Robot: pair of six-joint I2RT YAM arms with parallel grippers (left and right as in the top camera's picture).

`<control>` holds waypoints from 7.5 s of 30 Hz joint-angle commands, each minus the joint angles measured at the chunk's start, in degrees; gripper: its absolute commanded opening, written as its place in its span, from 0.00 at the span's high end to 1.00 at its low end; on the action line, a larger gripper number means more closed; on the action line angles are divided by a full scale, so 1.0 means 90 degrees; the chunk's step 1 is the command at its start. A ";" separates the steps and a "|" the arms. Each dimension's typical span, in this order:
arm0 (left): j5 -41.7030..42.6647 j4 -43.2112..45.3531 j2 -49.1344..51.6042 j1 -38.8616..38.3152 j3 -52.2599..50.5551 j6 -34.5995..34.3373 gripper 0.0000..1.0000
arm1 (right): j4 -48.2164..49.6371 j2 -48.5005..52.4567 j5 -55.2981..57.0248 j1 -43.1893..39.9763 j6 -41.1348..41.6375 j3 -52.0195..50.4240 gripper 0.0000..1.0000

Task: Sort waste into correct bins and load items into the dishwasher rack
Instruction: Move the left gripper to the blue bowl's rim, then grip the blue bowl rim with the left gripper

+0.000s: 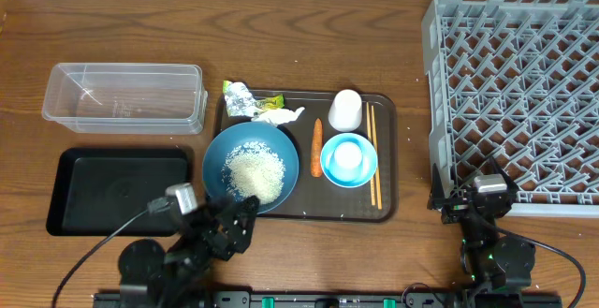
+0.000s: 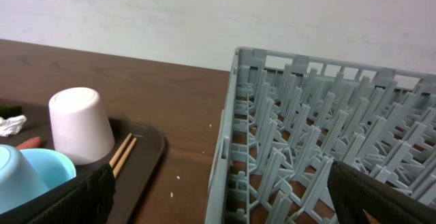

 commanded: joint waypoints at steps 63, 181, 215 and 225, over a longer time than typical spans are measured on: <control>-0.3269 -0.3378 0.6615 -0.3524 0.4148 -0.0381 0.01 | -0.0032 -0.0053 0.0041 -0.0053 -0.0083 -0.0010 0.01; -0.5005 -0.0068 1.0423 -0.4141 0.3429 0.1863 0.17 | -0.0032 -0.0053 0.0041 -0.0053 -0.0083 -0.0010 0.01; -0.4998 -0.0262 1.0418 -0.4146 0.3577 0.1695 0.66 | -0.0032 -0.0053 0.0041 -0.0053 -0.0083 -0.0010 0.01; -0.4998 -0.0311 1.0168 -0.4146 0.3582 0.1693 0.70 | -0.0032 -0.0053 0.0041 -0.0053 -0.0083 -0.0010 0.01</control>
